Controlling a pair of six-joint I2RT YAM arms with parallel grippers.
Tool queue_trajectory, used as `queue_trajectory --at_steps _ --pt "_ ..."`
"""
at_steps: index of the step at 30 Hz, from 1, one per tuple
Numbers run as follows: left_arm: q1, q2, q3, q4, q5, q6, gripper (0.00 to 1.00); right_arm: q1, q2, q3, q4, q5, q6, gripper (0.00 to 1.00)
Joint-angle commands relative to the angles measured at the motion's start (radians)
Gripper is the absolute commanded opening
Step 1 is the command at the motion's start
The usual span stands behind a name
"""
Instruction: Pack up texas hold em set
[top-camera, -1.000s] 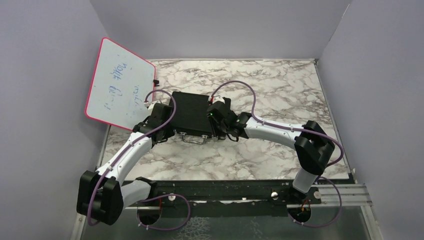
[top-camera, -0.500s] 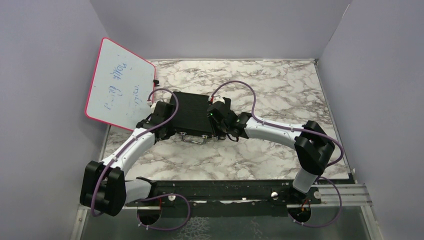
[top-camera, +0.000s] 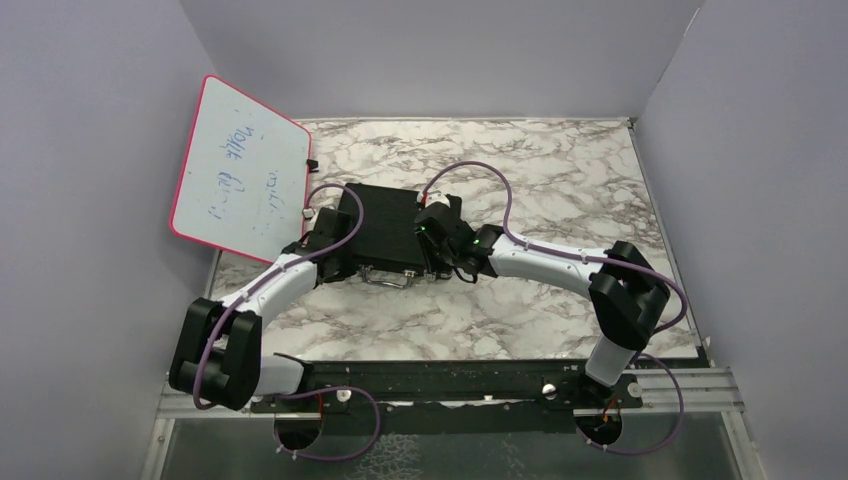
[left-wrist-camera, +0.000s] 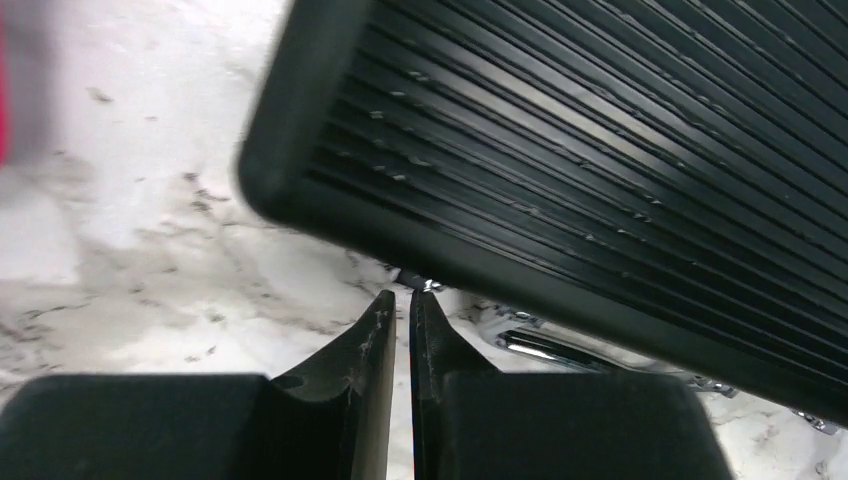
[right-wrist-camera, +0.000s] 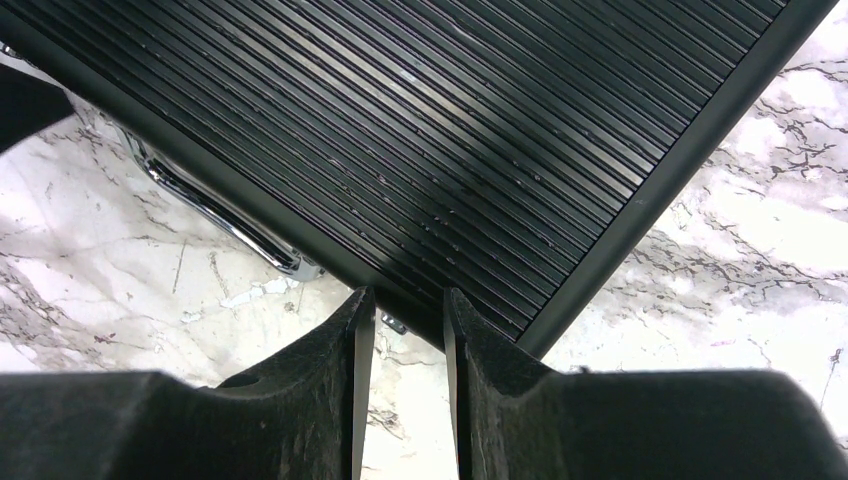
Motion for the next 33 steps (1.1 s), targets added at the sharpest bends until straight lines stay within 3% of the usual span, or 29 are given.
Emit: queue_trajectory --at_steps 1,6,13,20,33 --pt "-0.008 0.043 0.018 0.115 0.099 0.02 0.13 0.0 0.007 -0.036 -0.046 -0.004 0.003 0.34" --pt "-0.007 -0.017 -0.018 0.186 0.106 -0.004 0.13 0.0 -0.022 -0.054 -0.045 0.008 0.005 0.34" --pt "-0.008 -0.163 -0.08 0.12 0.002 -0.026 0.16 0.001 -0.052 -0.076 -0.03 0.003 0.007 0.34" --pt "-0.007 -0.132 -0.153 0.065 -0.011 -0.098 0.14 0.0 -0.056 -0.091 -0.024 -0.004 0.015 0.34" --pt "-0.007 -0.053 -0.127 0.161 -0.098 -0.09 0.09 0.0 -0.041 -0.083 -0.019 0.003 0.001 0.34"
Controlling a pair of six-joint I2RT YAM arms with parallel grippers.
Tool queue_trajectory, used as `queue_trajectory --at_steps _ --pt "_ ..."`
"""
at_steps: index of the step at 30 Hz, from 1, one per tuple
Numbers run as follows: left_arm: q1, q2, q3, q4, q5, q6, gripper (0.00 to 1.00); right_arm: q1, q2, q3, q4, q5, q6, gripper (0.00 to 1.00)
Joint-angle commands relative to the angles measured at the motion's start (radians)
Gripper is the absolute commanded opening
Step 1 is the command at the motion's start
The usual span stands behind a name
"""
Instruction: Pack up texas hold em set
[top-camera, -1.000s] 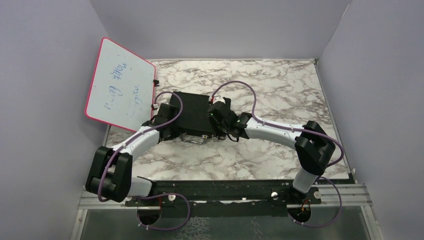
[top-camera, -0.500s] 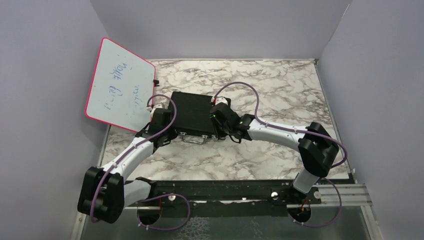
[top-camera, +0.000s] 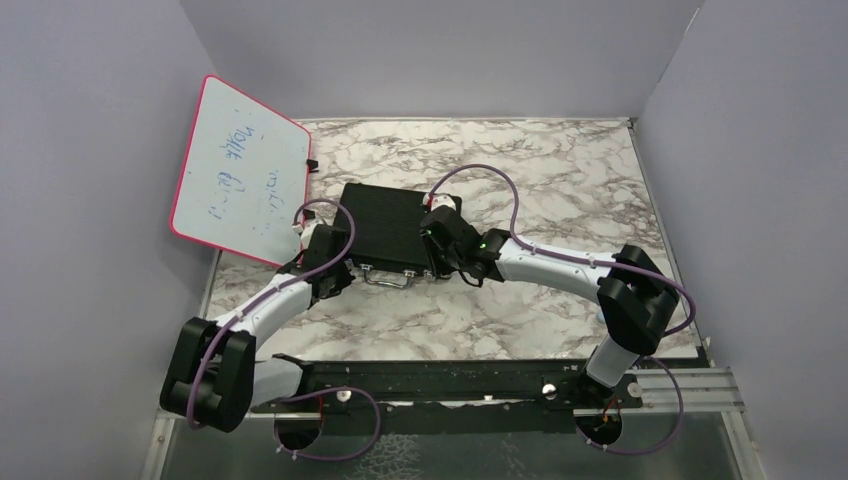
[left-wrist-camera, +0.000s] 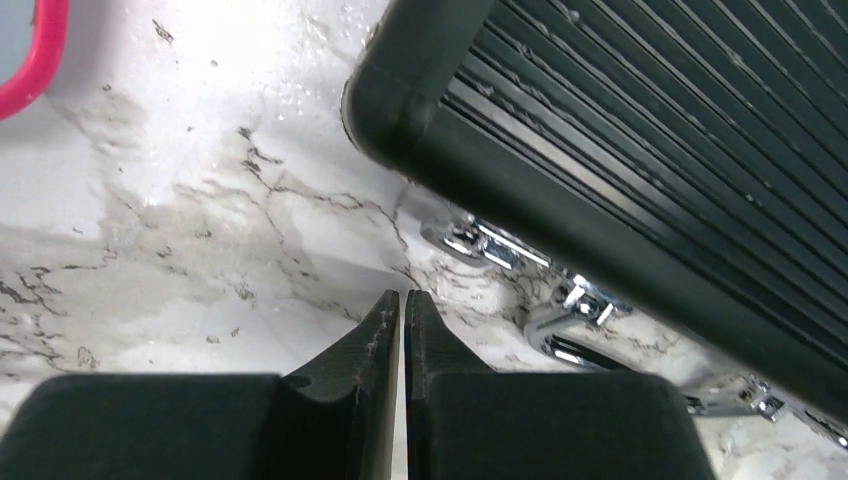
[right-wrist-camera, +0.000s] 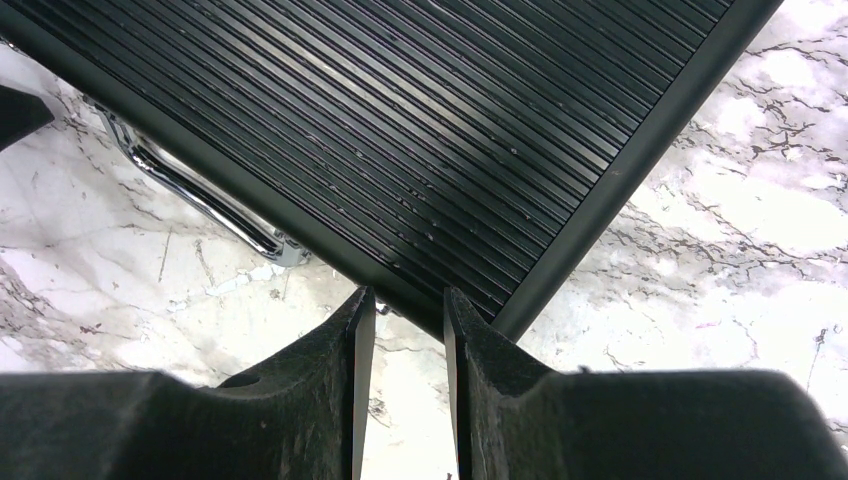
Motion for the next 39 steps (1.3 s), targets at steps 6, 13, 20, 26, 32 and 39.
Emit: queue_trajectory --at_steps 6,13,20,26,32,39 --pt "0.0 0.141 0.037 0.126 -0.058 -0.007 0.08 0.0 0.019 -0.012 -0.045 0.008 -0.012 0.34" --pt "0.0 0.14 -0.029 0.335 -0.09 -0.029 0.07 0.0 0.009 -0.025 -0.042 0.017 -0.016 0.34" --pt "0.0 0.055 -0.173 0.561 -0.11 -0.056 0.09 0.0 -0.006 -0.038 -0.032 0.009 -0.011 0.34" --pt "0.0 -0.087 -0.105 0.324 -0.18 -0.055 0.12 0.0 -0.063 -0.036 -0.043 0.024 -0.002 0.34" --pt "0.0 -0.373 0.021 0.007 -0.191 -0.018 0.19 -0.001 -0.263 -0.08 -0.035 0.088 -0.001 0.34" --pt "0.0 -0.672 0.198 -0.187 -0.101 0.174 0.5 -0.001 -0.578 -0.131 -0.156 0.243 -0.051 0.59"
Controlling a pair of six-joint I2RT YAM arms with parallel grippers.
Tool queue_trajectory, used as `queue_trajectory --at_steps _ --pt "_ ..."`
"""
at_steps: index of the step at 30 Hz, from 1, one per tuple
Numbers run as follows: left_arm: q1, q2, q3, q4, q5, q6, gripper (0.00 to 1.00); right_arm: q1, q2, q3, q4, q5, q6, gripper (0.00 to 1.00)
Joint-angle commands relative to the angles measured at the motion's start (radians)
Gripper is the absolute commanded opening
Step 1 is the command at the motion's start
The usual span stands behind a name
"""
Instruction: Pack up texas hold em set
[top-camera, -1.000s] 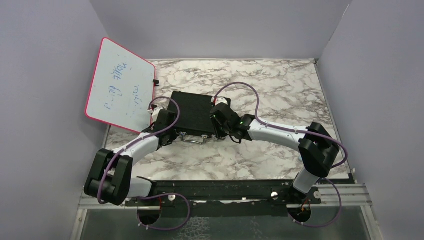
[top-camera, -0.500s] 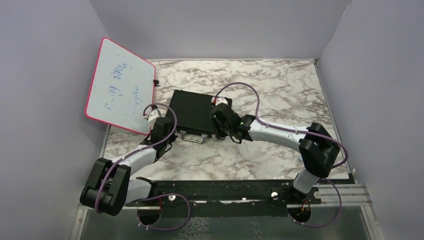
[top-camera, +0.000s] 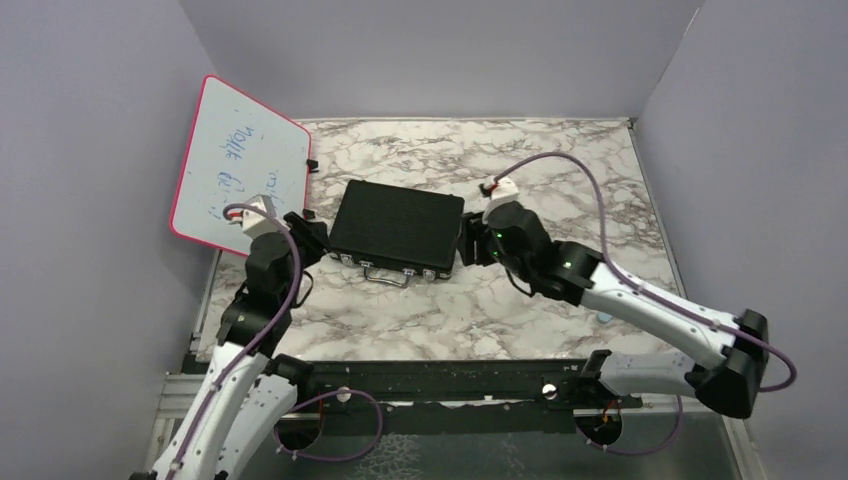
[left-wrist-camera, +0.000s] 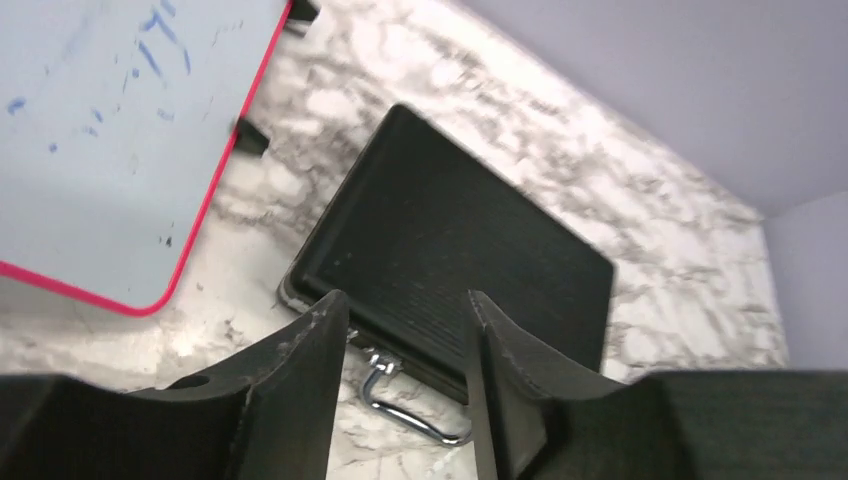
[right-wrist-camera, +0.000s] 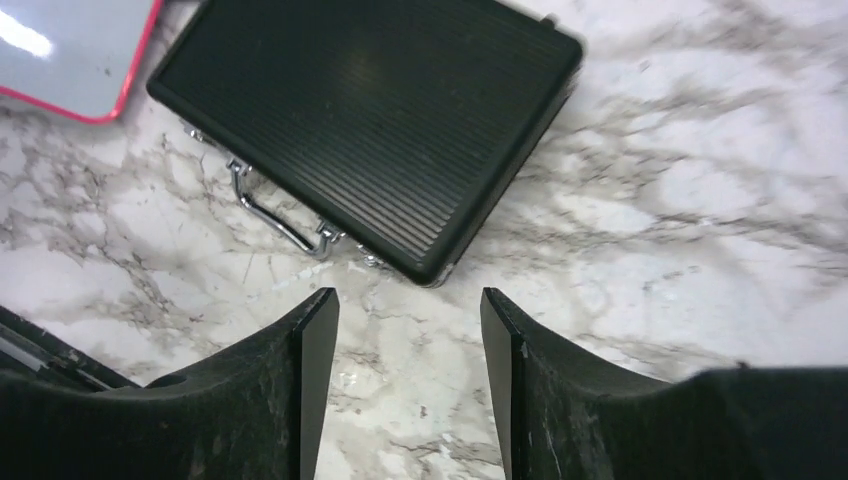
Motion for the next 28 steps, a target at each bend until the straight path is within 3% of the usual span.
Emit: queue_trajectory --at_steps 1,6,10,14,22,28 --pt "0.001 -0.148 0.134 -0.199 0.066 0.169 0.53 -0.001 -0.195 -0.02 -0.135 0.168 -0.043 0.67" --pt "0.0 -0.211 0.332 -0.394 0.067 0.219 0.68 -0.001 -0.461 0.001 -0.205 0.246 -0.147 0.81" --pt "0.001 -0.203 0.493 -0.518 0.077 0.275 0.82 -0.001 -0.609 0.062 -0.238 0.329 -0.144 0.83" --pt "0.001 -0.176 0.597 -0.602 0.058 0.341 0.94 -0.001 -0.633 0.118 -0.319 0.407 -0.106 0.83" --pt "0.001 -0.139 0.677 -0.644 0.029 0.418 0.99 -0.001 -0.629 0.11 -0.33 0.373 -0.109 0.85" --pt "0.001 -0.141 0.641 -0.643 -0.004 0.431 0.99 -0.001 -0.625 0.093 -0.313 0.376 -0.108 0.87"
